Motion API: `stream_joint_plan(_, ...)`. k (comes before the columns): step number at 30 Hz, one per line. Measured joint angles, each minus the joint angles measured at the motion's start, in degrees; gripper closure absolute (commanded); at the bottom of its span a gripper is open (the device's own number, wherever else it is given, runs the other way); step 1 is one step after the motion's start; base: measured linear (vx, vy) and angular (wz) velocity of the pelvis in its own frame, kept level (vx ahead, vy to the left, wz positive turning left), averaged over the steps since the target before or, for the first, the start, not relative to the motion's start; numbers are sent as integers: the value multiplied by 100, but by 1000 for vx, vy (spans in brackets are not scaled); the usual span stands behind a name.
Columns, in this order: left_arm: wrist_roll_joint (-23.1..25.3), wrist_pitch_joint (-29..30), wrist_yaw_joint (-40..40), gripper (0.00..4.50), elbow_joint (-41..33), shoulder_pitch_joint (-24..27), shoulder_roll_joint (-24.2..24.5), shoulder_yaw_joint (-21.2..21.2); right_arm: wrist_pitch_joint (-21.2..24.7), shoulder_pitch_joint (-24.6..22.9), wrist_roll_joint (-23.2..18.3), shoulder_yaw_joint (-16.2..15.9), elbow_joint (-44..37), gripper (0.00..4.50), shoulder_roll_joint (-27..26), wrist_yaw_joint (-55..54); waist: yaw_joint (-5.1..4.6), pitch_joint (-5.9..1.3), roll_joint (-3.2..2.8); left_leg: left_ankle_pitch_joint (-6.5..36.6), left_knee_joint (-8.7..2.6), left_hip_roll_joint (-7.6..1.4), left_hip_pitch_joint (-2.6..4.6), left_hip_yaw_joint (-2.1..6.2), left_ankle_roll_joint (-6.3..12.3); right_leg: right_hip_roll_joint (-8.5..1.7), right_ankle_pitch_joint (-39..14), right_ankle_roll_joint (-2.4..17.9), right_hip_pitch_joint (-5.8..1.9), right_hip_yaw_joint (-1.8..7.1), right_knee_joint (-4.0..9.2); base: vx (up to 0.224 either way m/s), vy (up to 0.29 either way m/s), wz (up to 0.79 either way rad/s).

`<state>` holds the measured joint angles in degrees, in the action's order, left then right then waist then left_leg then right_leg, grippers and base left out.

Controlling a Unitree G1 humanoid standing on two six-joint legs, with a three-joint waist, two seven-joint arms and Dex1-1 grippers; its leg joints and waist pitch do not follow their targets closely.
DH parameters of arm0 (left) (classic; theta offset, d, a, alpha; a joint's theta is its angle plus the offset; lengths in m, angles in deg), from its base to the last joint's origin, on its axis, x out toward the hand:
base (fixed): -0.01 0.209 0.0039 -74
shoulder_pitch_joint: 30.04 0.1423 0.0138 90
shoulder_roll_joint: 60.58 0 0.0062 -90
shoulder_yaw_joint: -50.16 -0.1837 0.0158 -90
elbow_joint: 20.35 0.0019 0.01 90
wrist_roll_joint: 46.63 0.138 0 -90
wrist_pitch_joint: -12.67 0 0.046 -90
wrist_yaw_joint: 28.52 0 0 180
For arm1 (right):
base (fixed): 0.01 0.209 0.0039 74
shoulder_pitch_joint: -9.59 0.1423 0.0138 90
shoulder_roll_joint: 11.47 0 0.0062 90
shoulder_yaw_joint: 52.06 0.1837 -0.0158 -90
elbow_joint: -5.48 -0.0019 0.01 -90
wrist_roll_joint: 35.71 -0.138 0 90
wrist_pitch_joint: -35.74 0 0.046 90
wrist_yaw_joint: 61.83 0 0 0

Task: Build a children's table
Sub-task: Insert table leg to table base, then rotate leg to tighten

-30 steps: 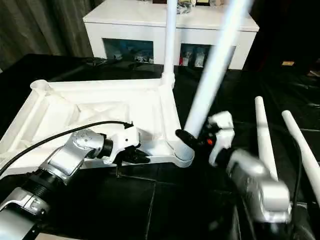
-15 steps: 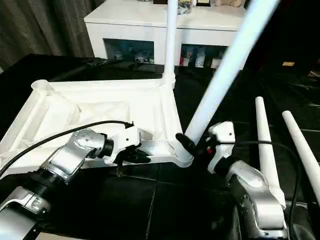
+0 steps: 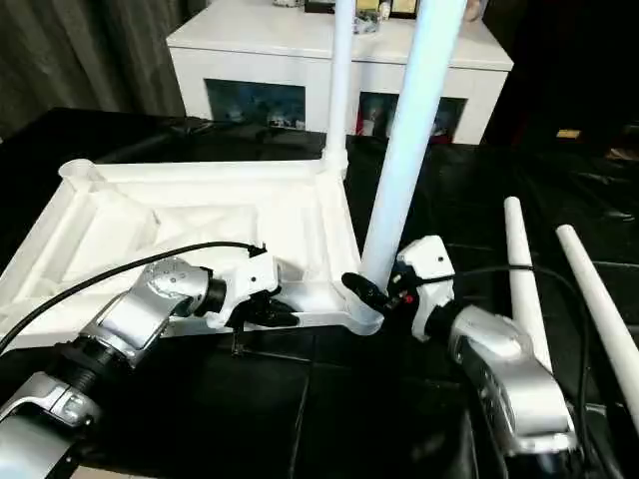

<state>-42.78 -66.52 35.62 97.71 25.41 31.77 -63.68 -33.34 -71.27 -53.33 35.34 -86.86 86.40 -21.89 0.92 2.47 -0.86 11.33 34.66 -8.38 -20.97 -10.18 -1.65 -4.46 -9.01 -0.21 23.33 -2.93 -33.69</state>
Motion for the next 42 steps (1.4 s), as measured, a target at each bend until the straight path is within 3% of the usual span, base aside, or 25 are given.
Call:
stream_joint_plan(4, 11, 3, -53, 450, 47, 0, 0, 29, -9, 132, 9, -47, 207, 264, 7, 52, -66, -3, 8, 0, 0, 0, 0, 2, 1, 0, -1, -1, -11, -6, 31, 0, 0, 0)
stream_joint_plan(18, 20, 52, -317, 450, 308, -112, -93, 87, -167, 359, 203, -28, 565, 264, -341, -502, -155, -3, 10, 1, 1, 0, 1, 8, 2, -3, -3, -4, -21, -23, 79, 0, 0, 0)
stream_joint_plan(21, 29, 245, -626, 450, 496, -247, -259, 155, -194, 656, 402, -27, 884, 264, -608, -1026, -219, 13, -21, 1, 1, -1, -10, 26, 2, -20, -4, -5, -23, -74, 114, 0, 0, 0)
stream_joint_plan(26, 16, 829, -1479, 450, 953, -586, -790, 427, -314, 1381, 745, 6, 1744, 264, -1092, -2162, -306, 44, -71, 2, -2, 0, -28, 49, 3, -98, -3, -4, -34, -235, 206, 0, 0, 0)
stream_joint_plan(28, -7, 1160, -1910, 450, 1067, -724, -1040, 575, -374, 1748, 882, 61, 2175, 264, -1288, -2620, -365, 69, -112, 2, -10, -1, -45, 61, 3, -99, -3, -3, -43, -261, 261, 0, 0, 0)
stream_joint_plan(31, -70, 1571, -2552, 450, 1172, -869, -1378, 784, -536, 2226, 957, 280, 2839, 264, -1635, -3277, -402, 79, -128, 1, -7, 1, -60, 55, 4, -105, 13, 23, -37, -259, 268, 0, 0, 0)
stream_joint_plan(34, -75, 1921, -3130, 450, 1142, -938, -1679, 968, -813, 2765, 936, 608, 3628, 264, -2062, -4033, -404, 78, -129, 0, -2, -1, -66, 50, 6, -105, 89, 133, -23, -265, 265, 0, 0, 0)
stream_joint_plan(38, -129, 2170, -3434, 450, 1029, -964, -1826, 1056, -1114, 2990, 809, 846, 3983, 264, -2292, -4484, -351, 76, -126, 0, -3, -7, -60, 49, 8, -104, 179, 171, -20, -267, 240, 41, -14, 1)
stream_joint_plan(42, -135, 2278, -3566, 450, 921, -966, -1893, 1122, -1260, 3144, 827, 890, 4170, 264, -2381, -4695, -288, 75, -128, 1, -14, -27, -63, 47, 31, -91, 204, 164, -4, -278, 227, 45, -18, 1)
